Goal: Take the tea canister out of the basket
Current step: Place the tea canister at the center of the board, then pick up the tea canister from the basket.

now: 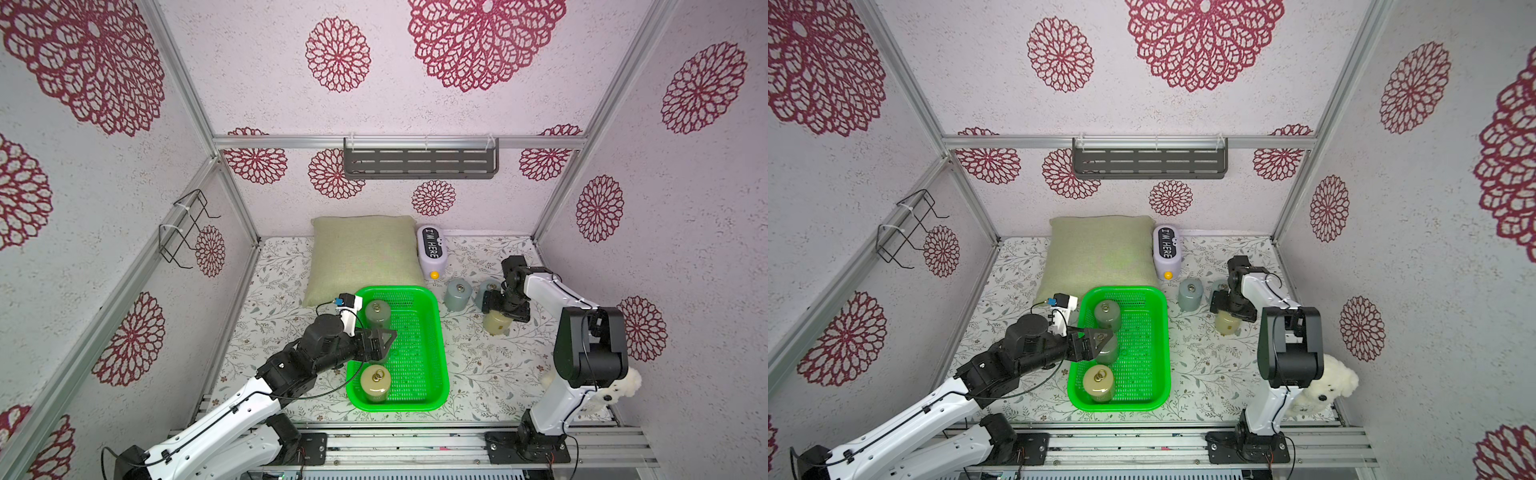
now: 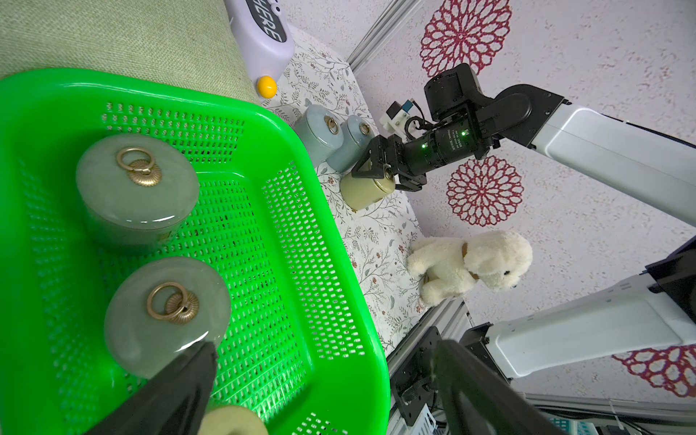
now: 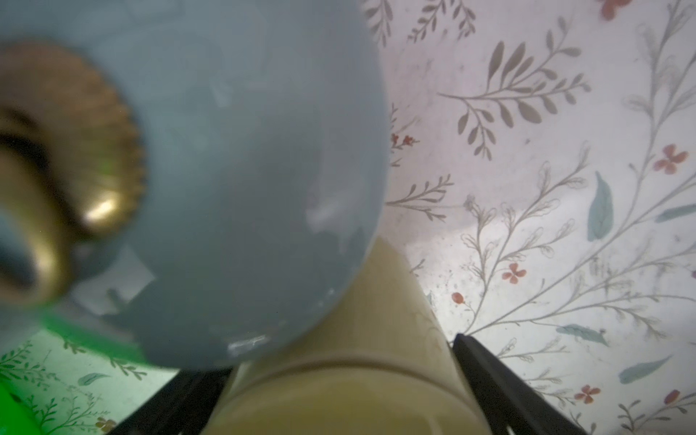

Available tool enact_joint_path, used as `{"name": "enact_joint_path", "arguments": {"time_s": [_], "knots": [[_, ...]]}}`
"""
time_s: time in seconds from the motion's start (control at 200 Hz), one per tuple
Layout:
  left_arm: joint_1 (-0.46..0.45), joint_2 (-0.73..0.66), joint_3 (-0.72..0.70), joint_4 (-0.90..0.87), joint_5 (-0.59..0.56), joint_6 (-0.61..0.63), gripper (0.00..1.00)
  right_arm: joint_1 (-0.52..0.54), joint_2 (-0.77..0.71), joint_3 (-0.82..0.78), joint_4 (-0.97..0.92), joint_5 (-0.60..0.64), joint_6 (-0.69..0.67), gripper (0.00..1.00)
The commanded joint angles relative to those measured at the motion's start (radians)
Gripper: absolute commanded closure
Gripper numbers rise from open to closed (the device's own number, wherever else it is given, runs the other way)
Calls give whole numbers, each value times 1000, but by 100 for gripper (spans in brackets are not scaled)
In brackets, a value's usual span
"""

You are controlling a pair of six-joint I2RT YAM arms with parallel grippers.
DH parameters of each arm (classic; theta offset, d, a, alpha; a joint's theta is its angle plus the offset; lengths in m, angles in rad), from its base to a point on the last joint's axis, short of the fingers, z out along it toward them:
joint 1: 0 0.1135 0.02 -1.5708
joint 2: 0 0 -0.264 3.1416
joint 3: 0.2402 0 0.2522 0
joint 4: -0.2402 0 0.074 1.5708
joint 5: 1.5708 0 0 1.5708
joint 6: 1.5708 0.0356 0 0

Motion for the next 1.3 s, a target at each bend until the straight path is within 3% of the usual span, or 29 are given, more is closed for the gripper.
{"name": "enact_joint_path", "arguments": {"time_s": [0.0, 0.35, 0.736, 1.076, 1.291], "knots": [[-12, 2, -2, -10, -19, 16, 3, -7, -83, 18, -3, -6, 16, 1], [-12, 70, 59, -83, -65, 30, 3, 16, -323, -40, 20, -115, 43, 1], [-12, 206, 197, -258, -161, 30, 3, 223, -608, -199, 179, -250, 64, 1], [-6, 417, 437, -530, -262, 62, 3, 390, -840, -439, 448, -310, 180, 1], [31, 613, 590, -686, -229, 82, 3, 436, -923, -601, 608, -350, 168, 1]]}}
